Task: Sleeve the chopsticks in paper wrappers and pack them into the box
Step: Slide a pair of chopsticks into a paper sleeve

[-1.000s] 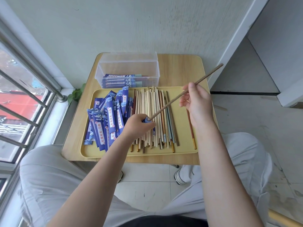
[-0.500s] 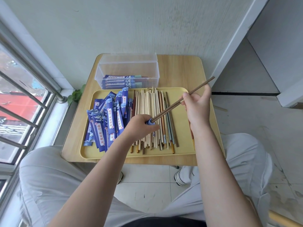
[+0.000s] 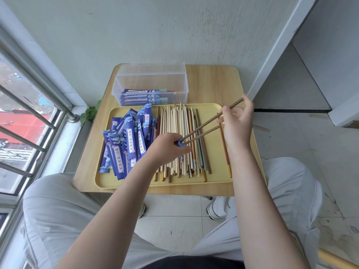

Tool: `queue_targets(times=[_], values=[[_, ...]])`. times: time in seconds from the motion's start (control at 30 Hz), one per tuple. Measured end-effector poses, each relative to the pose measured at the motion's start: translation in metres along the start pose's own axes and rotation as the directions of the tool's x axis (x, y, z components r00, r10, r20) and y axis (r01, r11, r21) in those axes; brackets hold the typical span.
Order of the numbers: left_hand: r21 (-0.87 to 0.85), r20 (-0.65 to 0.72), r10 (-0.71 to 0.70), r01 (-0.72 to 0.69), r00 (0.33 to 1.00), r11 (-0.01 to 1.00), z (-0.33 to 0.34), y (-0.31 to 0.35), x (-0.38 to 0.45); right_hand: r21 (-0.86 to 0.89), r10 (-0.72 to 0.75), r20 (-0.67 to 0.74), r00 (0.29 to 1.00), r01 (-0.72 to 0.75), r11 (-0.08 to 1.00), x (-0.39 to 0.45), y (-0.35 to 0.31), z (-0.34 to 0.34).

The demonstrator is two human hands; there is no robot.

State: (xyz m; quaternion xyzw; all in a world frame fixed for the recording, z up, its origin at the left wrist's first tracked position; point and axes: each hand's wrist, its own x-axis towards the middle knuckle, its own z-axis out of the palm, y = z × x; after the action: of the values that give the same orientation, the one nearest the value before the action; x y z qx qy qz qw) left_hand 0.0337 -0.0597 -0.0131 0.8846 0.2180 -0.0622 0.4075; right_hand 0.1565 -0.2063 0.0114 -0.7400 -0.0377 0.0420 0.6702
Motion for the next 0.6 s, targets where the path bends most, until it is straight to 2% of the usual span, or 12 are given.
queue_targets(times=[0.1,0.2,0.4,0.6], values=[[-0.059,-0.028,-0.027,0.025,0.999,0.998,0.0,0.0,0.002,-0.072,-0.011,0.004,1.0,0.011,0.997,0.003,0.008,0.003],[-0.096,-0.084,-0.047,0.039,0.995,0.995,-0.001,0.005,0.005,-0.086,0.008,0.104,0.995,0.001,0.996,-0.004,0.009,0.013],[-0.049,-0.164,-0.091,0.084,0.982,0.995,-0.008,0.006,0.011,-0.032,0.061,0.209,0.976,-0.055,0.998,-0.012,0.004,0.029],[0.205,-0.266,-0.051,0.108,0.963,0.973,-0.024,0.009,0.015,0.052,0.139,0.257,0.956,-0.158,0.986,-0.007,-0.003,0.031]])
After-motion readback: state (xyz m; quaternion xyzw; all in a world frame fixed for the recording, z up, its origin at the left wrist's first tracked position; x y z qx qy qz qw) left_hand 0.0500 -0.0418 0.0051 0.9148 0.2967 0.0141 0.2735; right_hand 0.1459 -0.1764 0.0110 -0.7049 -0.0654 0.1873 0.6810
